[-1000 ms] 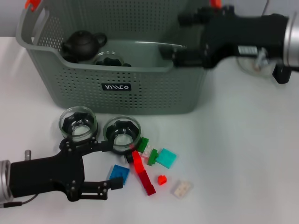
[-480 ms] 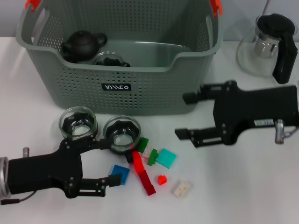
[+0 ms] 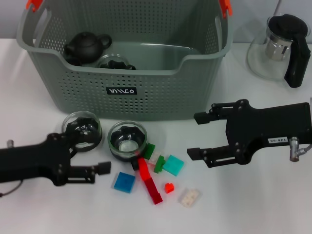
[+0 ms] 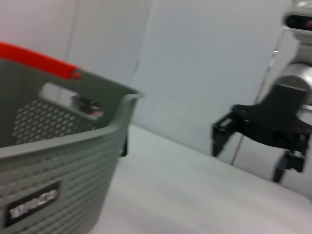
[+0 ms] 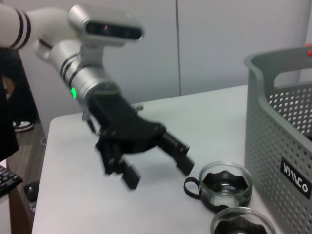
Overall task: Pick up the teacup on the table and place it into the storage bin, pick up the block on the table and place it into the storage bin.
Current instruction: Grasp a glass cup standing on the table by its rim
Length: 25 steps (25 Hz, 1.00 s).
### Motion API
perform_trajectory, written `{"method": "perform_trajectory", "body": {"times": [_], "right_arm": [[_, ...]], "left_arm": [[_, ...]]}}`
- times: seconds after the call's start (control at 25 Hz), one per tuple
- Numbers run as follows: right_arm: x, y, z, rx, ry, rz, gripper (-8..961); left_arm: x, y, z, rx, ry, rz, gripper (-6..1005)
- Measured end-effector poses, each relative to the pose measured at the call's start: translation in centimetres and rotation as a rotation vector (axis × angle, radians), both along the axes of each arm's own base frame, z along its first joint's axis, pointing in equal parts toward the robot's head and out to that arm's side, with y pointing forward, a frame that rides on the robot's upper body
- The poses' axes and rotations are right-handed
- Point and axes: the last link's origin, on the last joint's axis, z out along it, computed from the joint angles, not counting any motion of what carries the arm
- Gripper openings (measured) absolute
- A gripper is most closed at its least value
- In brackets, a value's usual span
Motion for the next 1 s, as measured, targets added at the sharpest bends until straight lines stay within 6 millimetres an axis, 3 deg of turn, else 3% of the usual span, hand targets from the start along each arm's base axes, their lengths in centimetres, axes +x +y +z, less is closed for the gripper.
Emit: {"method": "perform_trajectory", "body": {"times": [0.48,1.0], "right_arm": [[0.0,0.4,-0.8,-0.031,-0.033,-0.005,823],[-1.1,0.6,-1.3,-0.117,-0.046,0.005,823]], "left_arm": [[-1.1,3.2,3.4,-0.028,0.168,0.29,948],[1.0,7.0,6.1,-0.094,0.207,0.492,948]]}}
